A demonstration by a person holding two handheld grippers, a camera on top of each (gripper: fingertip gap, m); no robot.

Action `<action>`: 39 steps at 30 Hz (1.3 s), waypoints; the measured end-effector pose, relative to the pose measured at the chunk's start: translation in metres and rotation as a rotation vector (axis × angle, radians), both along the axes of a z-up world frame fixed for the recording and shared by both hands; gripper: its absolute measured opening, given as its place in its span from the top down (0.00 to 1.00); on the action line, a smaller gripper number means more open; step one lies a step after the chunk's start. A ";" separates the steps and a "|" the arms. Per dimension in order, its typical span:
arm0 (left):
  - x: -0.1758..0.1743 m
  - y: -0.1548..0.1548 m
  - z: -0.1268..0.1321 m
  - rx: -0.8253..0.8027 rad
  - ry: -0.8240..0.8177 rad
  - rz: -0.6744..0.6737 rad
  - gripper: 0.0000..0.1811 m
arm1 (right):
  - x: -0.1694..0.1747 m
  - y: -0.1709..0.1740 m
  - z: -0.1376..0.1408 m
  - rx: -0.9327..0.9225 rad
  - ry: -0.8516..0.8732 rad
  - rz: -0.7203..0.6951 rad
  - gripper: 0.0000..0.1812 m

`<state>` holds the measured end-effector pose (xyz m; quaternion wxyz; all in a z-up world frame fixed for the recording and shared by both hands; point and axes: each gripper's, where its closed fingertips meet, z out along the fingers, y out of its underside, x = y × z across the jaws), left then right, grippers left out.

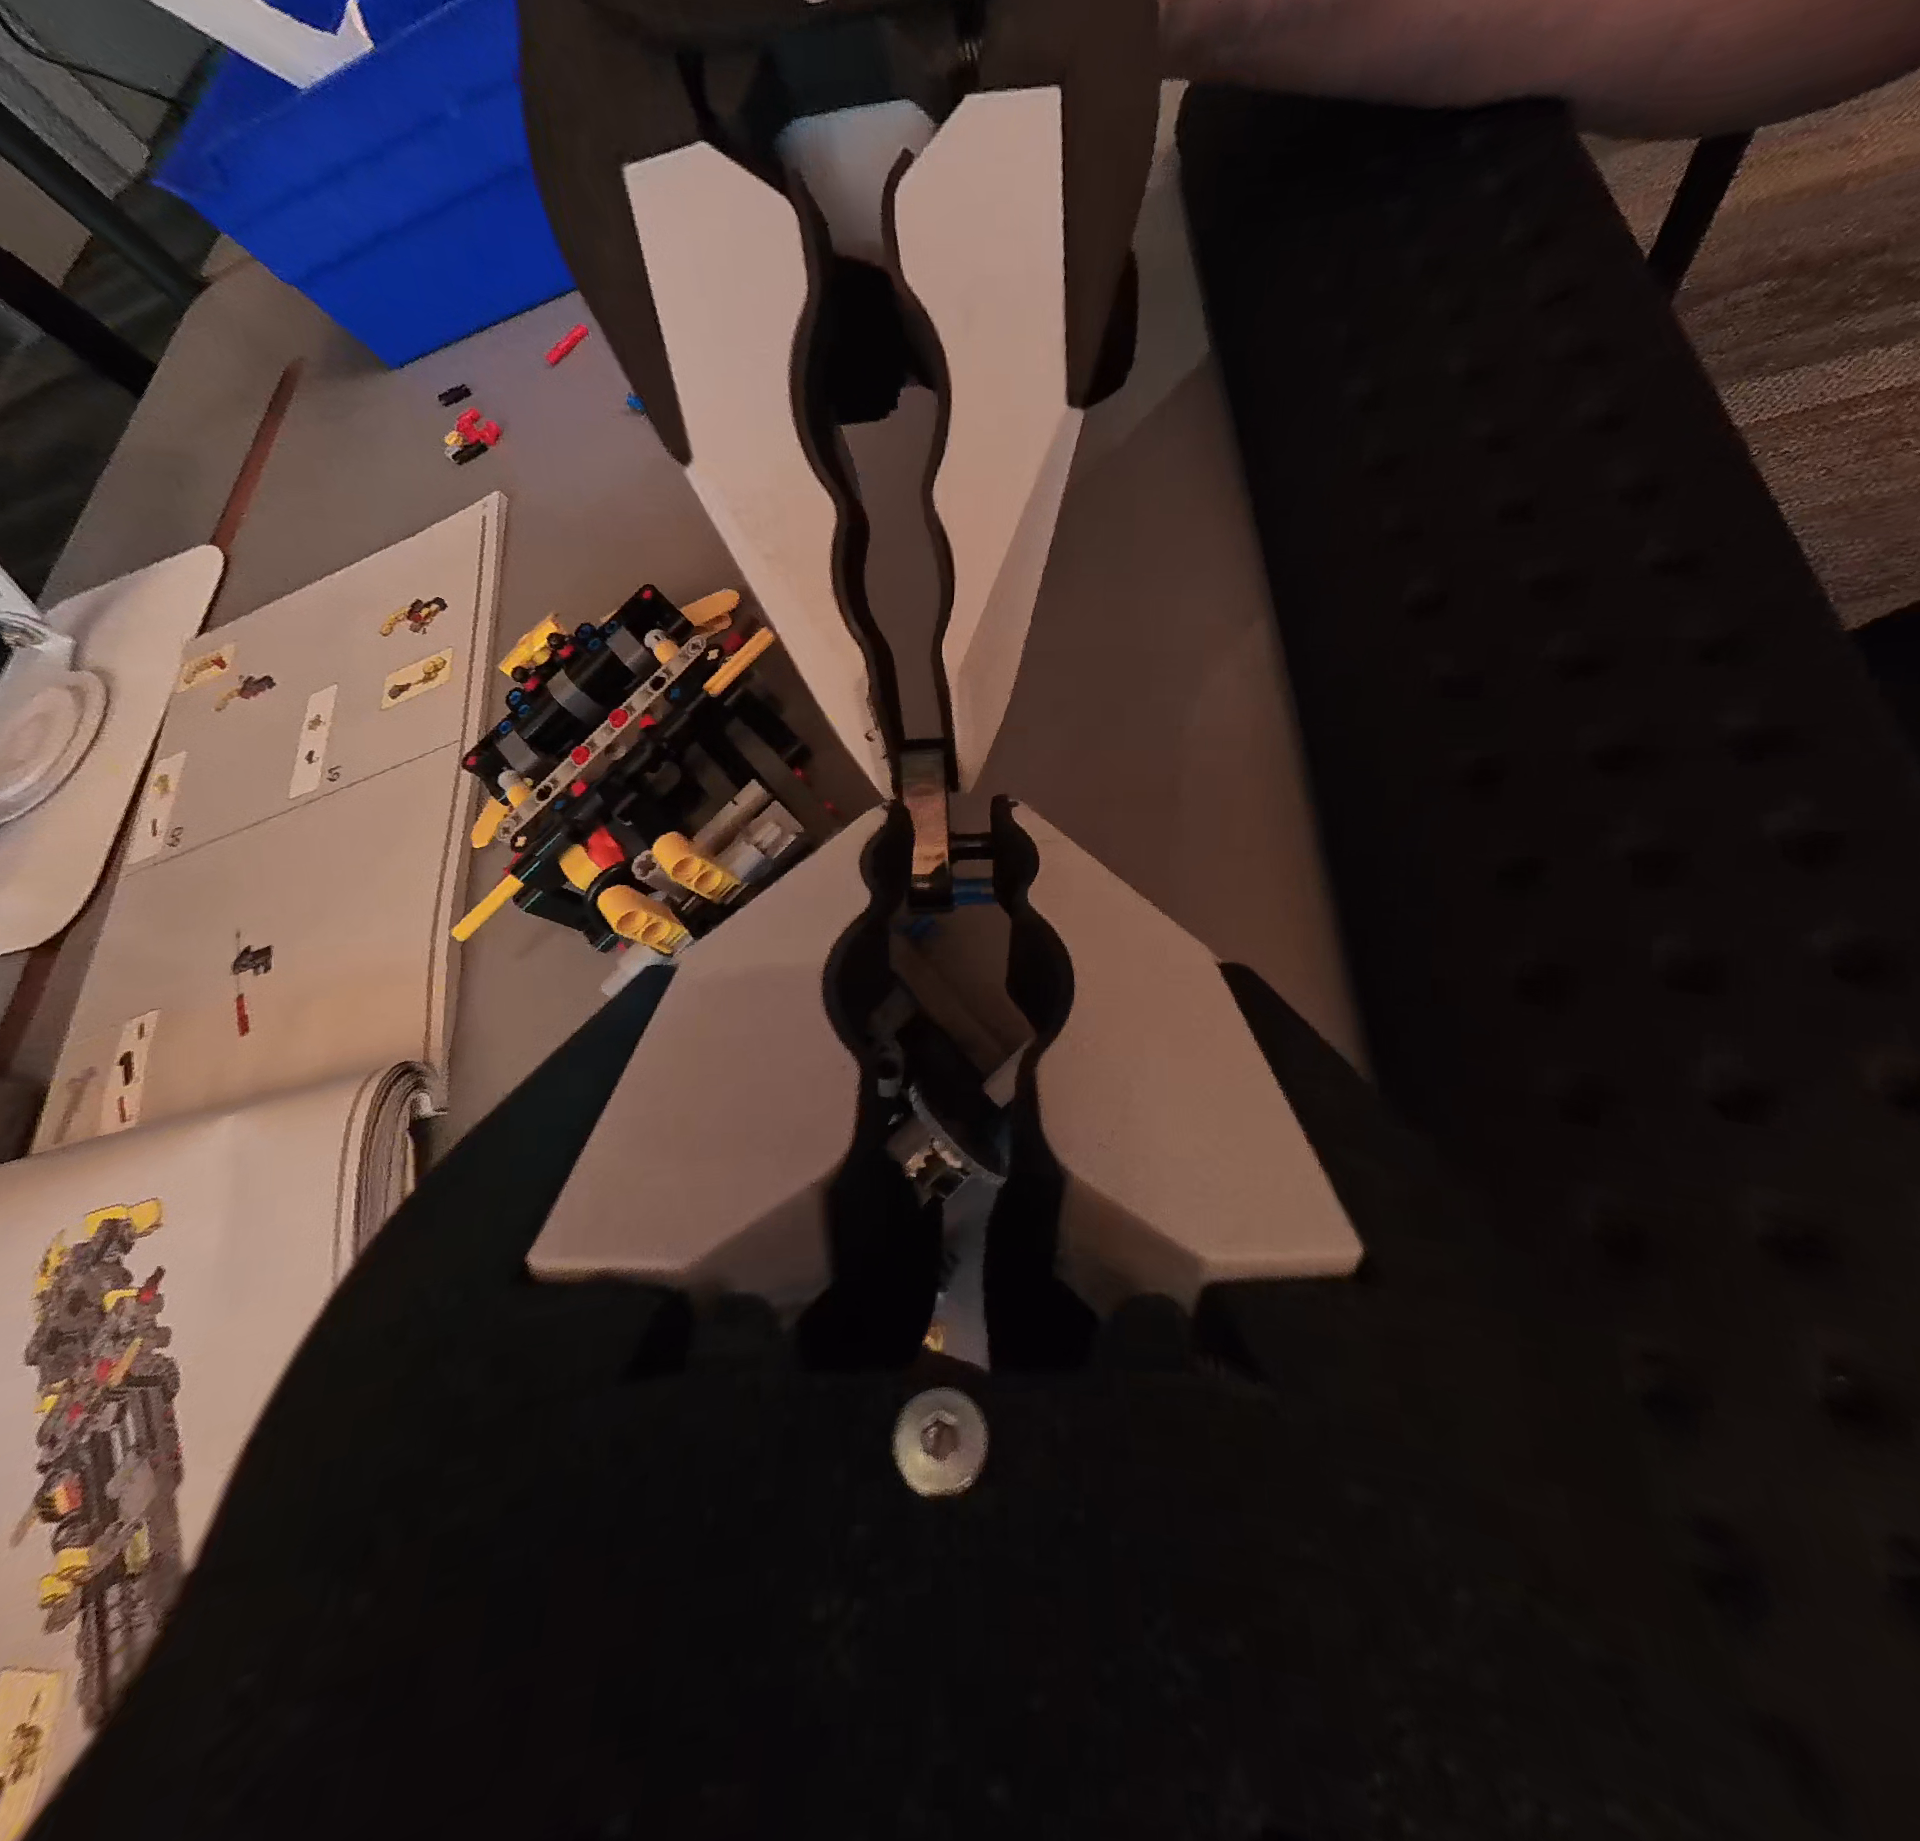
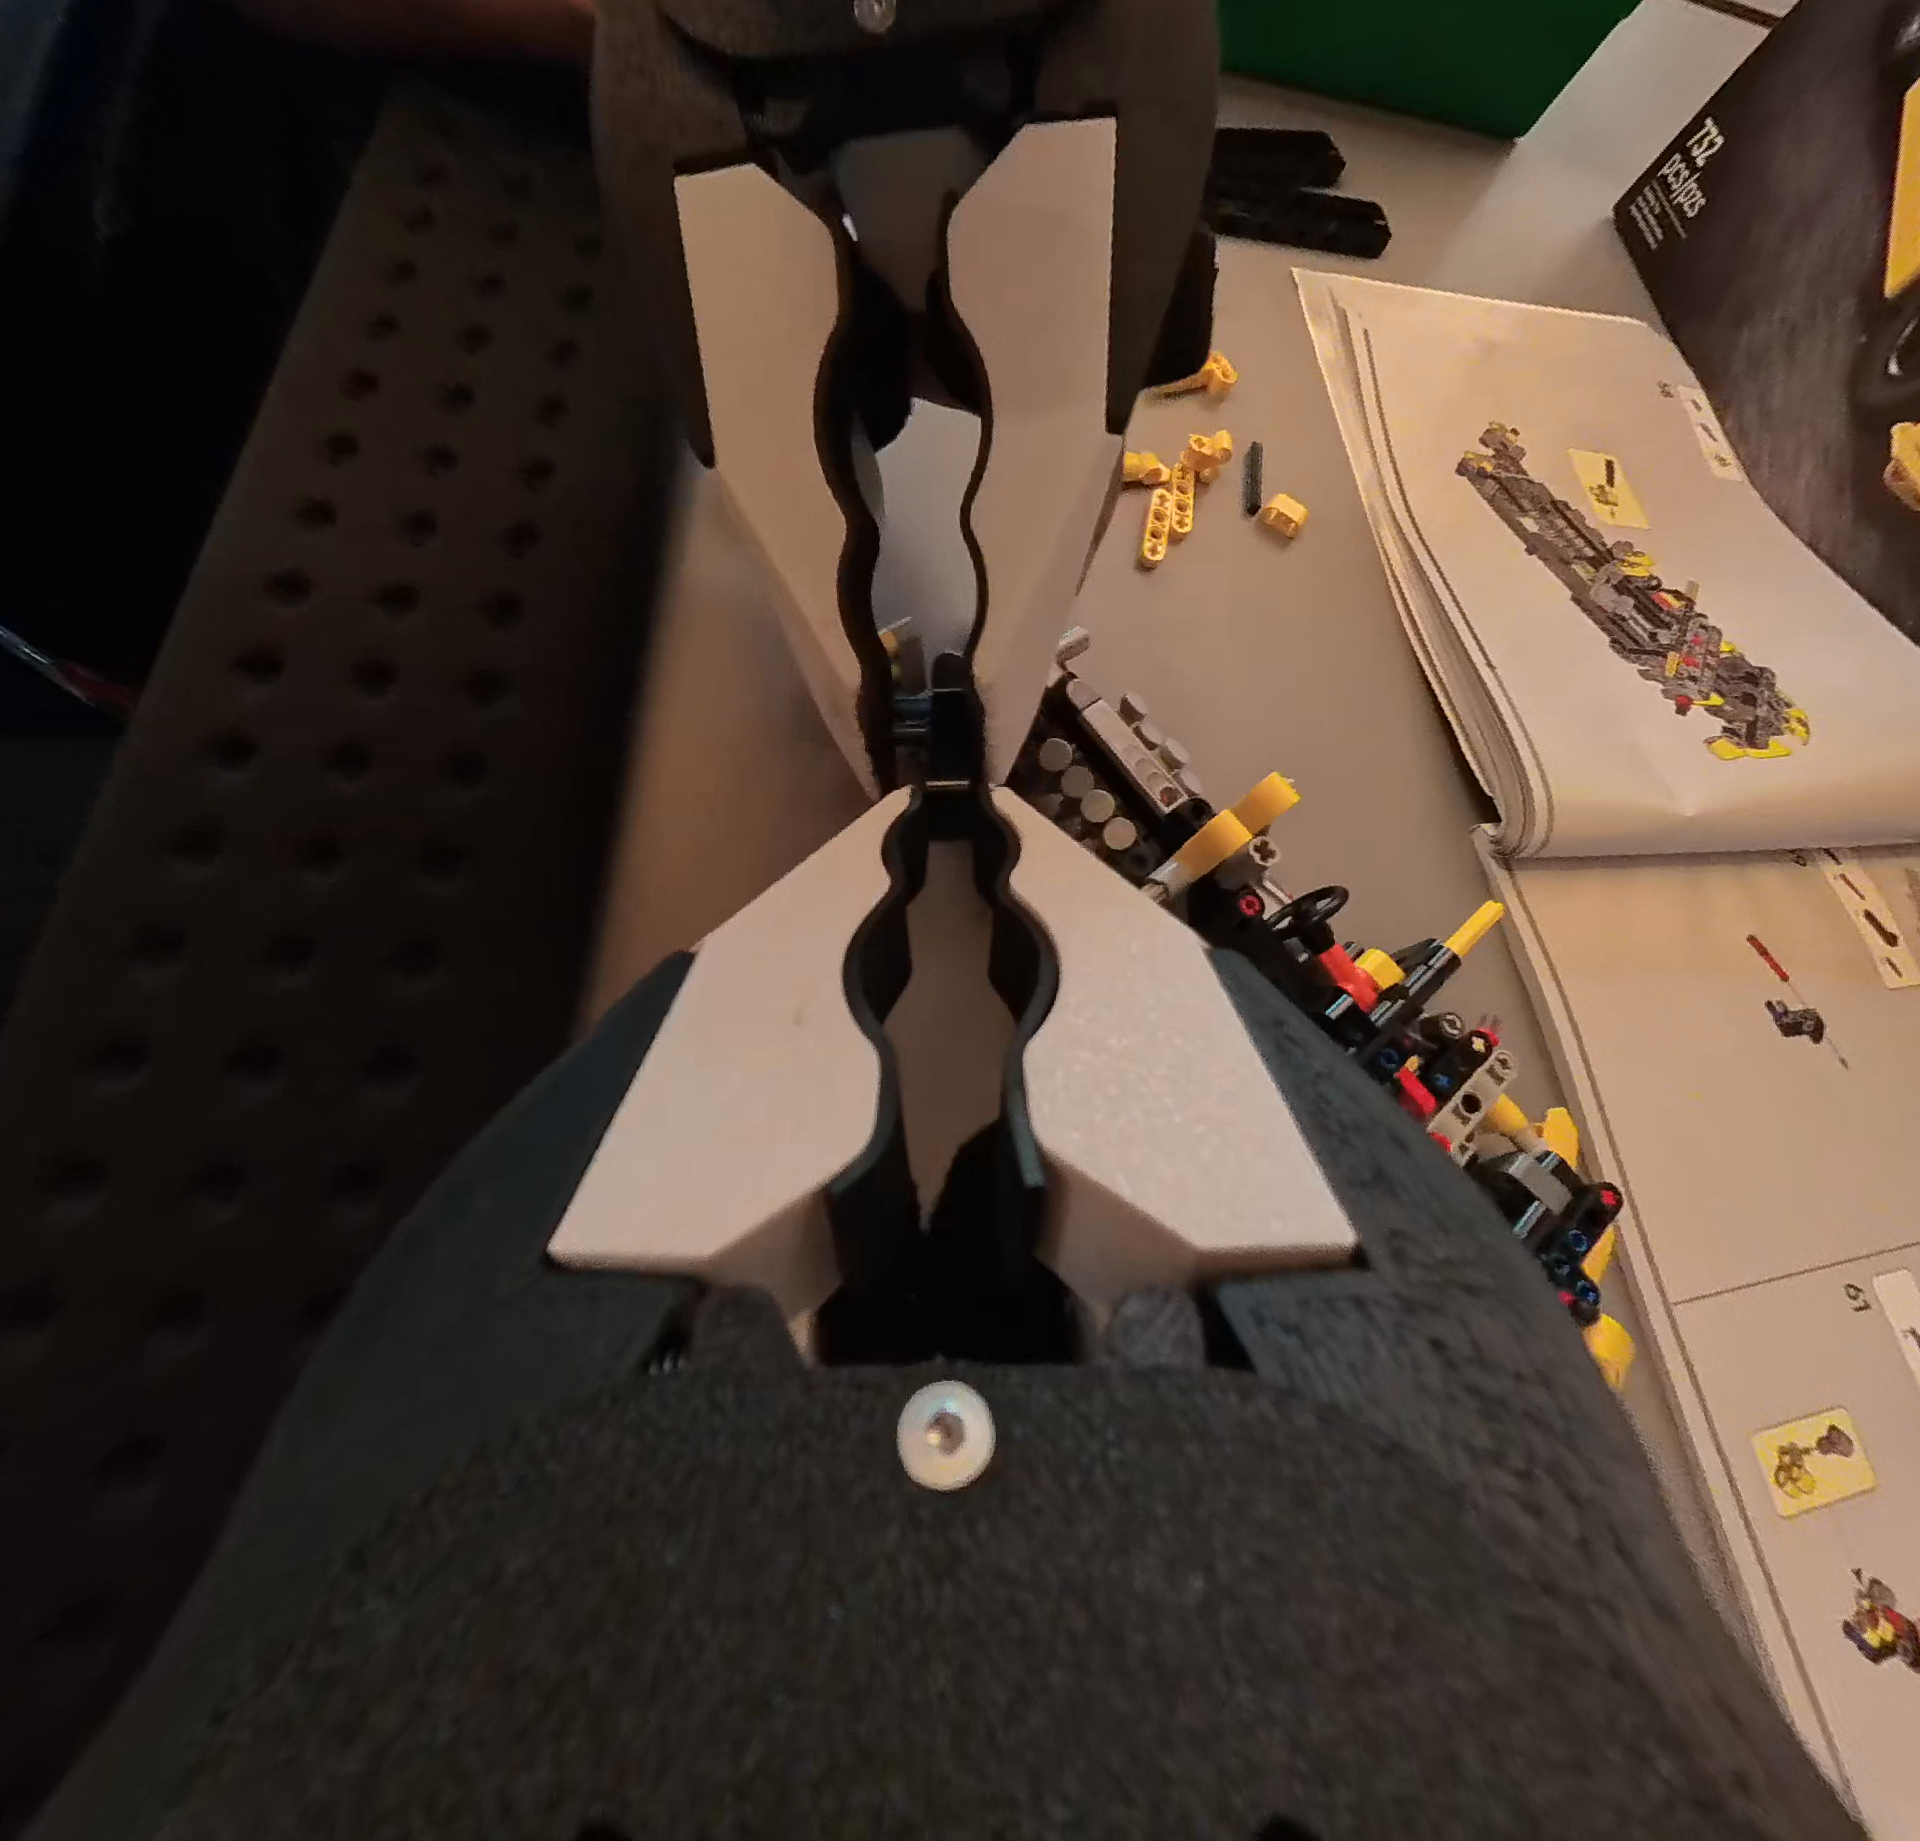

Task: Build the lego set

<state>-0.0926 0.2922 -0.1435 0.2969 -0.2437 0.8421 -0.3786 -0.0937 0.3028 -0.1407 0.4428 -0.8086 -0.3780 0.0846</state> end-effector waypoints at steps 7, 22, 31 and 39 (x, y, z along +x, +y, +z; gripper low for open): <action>0.002 0.003 0.006 -0.133 0.028 0.013 0.91 | 0.001 0.004 0.007 0.035 0.091 -0.032 0.96; 0.001 0.007 -0.002 -0.220 0.093 0.018 0.84 | 0.011 0.002 0.010 0.034 0.190 -0.075 0.96; 0.004 0.008 0.002 -0.219 0.052 0.023 0.90 | 0.006 0.002 0.016 0.054 0.229 -0.060 0.96; 0.006 0.004 0.036 -0.409 -0.013 0.001 0.91 | 0.006 0.003 0.054 0.180 0.428 -0.046 0.96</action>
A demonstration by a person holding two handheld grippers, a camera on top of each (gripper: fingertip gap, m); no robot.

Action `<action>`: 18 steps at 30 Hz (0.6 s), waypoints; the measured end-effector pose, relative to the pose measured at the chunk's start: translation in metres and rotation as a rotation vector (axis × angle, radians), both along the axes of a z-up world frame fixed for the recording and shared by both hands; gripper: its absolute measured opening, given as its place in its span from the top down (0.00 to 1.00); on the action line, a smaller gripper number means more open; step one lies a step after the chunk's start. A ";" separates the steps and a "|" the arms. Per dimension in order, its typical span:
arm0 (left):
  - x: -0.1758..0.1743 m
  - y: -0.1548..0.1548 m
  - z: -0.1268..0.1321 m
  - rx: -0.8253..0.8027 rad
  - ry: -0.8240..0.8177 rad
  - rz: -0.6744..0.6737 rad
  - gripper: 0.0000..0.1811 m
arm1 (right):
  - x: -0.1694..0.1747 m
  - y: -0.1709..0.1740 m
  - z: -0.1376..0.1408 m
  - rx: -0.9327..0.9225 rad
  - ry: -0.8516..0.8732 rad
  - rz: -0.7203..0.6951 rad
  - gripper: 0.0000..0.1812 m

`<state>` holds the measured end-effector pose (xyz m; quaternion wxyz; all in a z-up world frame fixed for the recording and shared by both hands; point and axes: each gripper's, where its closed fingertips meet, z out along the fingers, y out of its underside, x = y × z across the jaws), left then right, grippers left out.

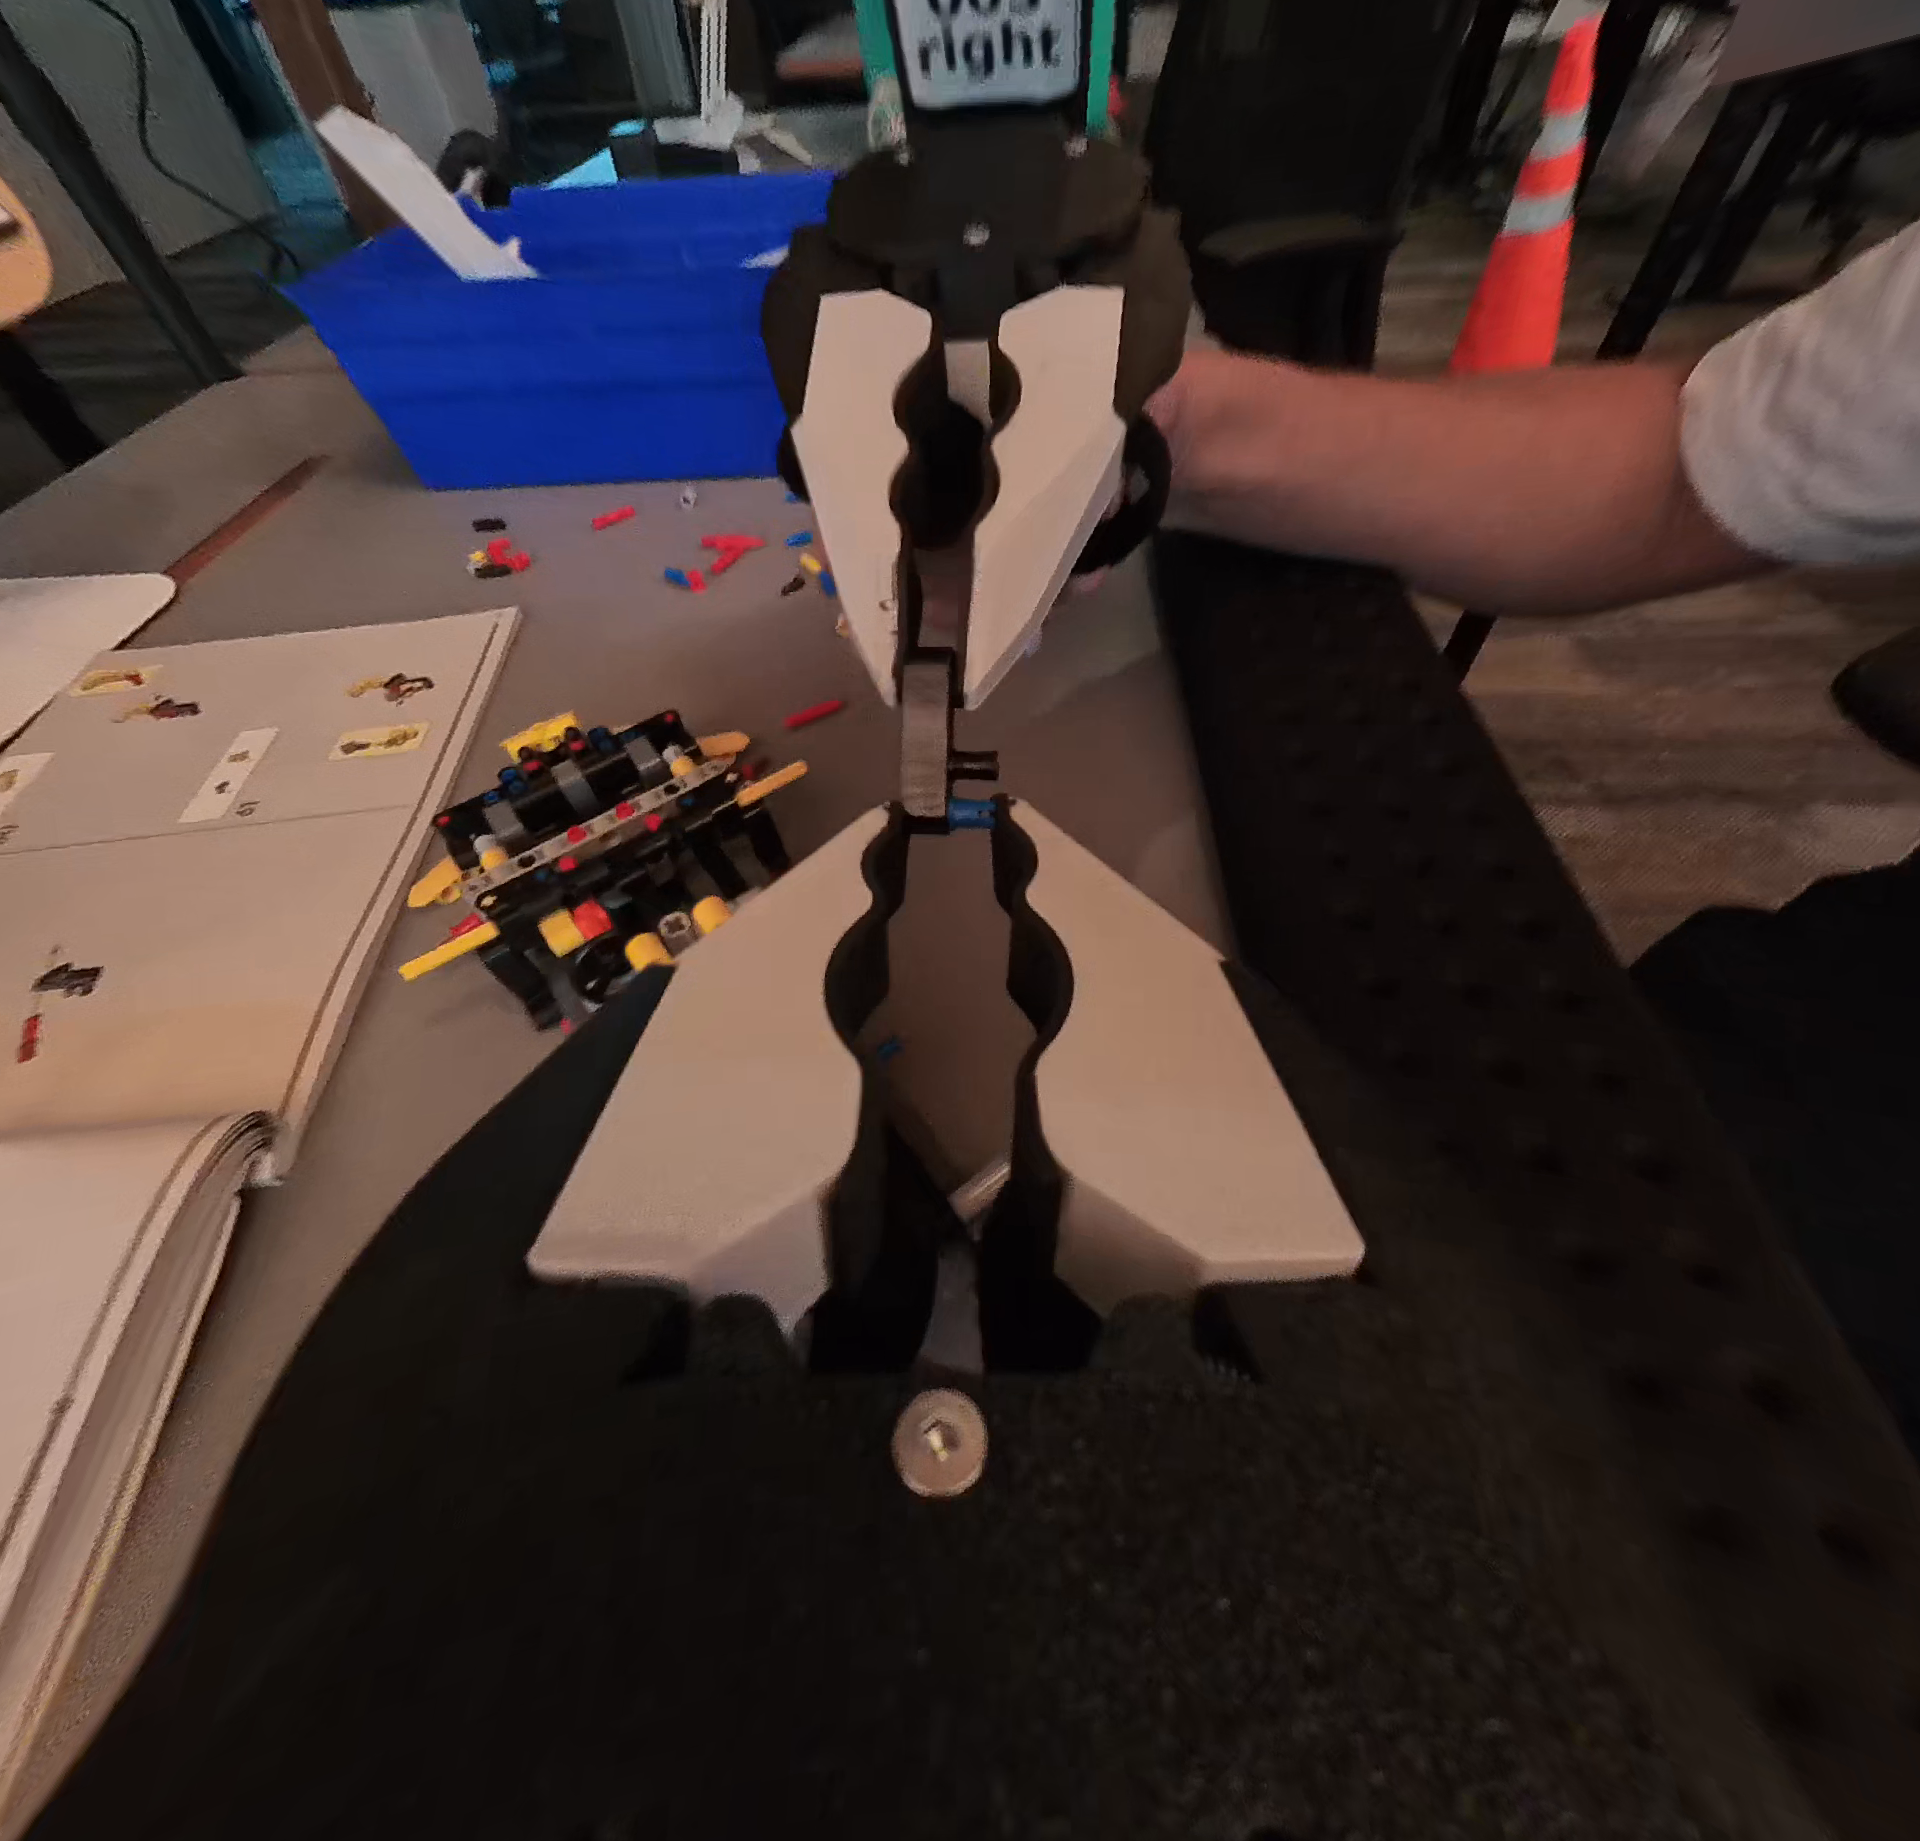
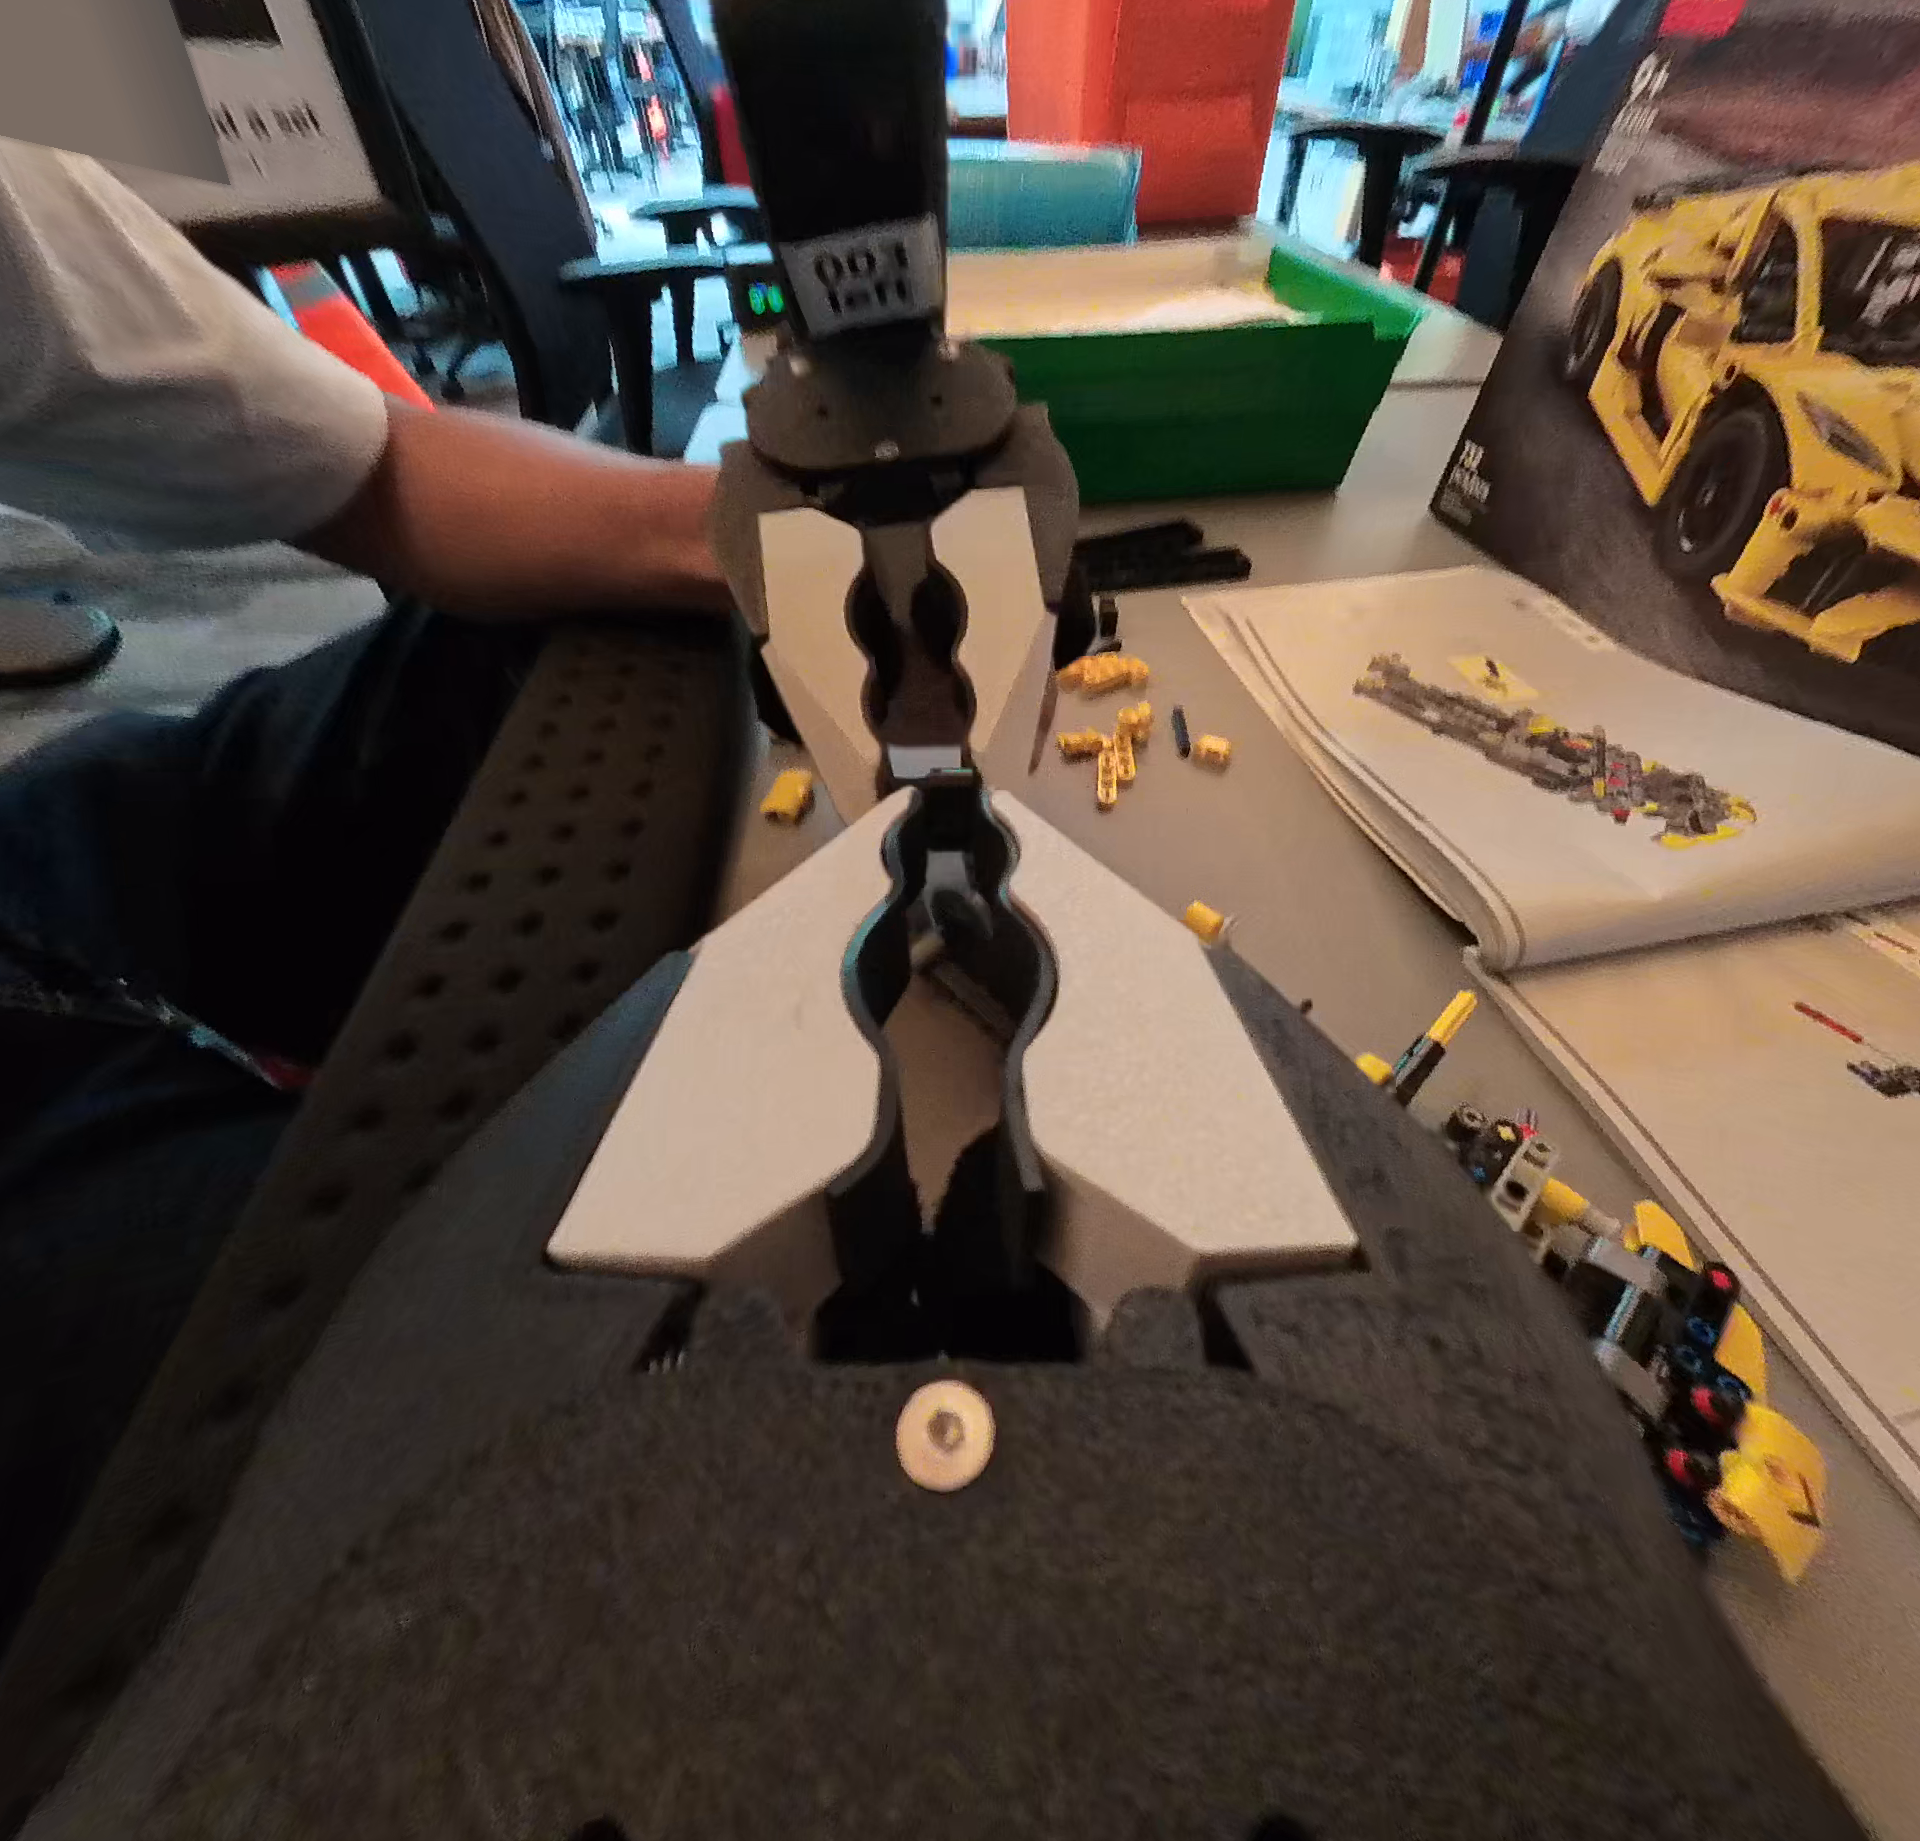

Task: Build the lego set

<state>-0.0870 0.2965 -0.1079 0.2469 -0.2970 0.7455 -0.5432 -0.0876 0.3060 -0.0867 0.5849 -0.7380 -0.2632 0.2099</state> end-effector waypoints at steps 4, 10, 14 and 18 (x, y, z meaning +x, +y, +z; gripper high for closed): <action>-0.001 -0.004 0.009 -0.128 0.025 -0.033 0.91 | -0.003 0.000 0.012 0.040 0.080 0.010 0.96; 0.000 -0.005 0.017 -0.240 0.038 -0.044 0.91 | -0.001 0.002 0.019 0.051 0.153 0.010 0.96; 0.002 -0.005 0.018 -0.262 0.031 -0.038 0.91 | 0.000 0.004 0.022 0.045 0.201 0.008 0.96; 0.000 -0.005 0.016 -0.236 0.026 -0.040 0.91 | -0.002 0.003 0.020 0.027 0.194 0.022 0.96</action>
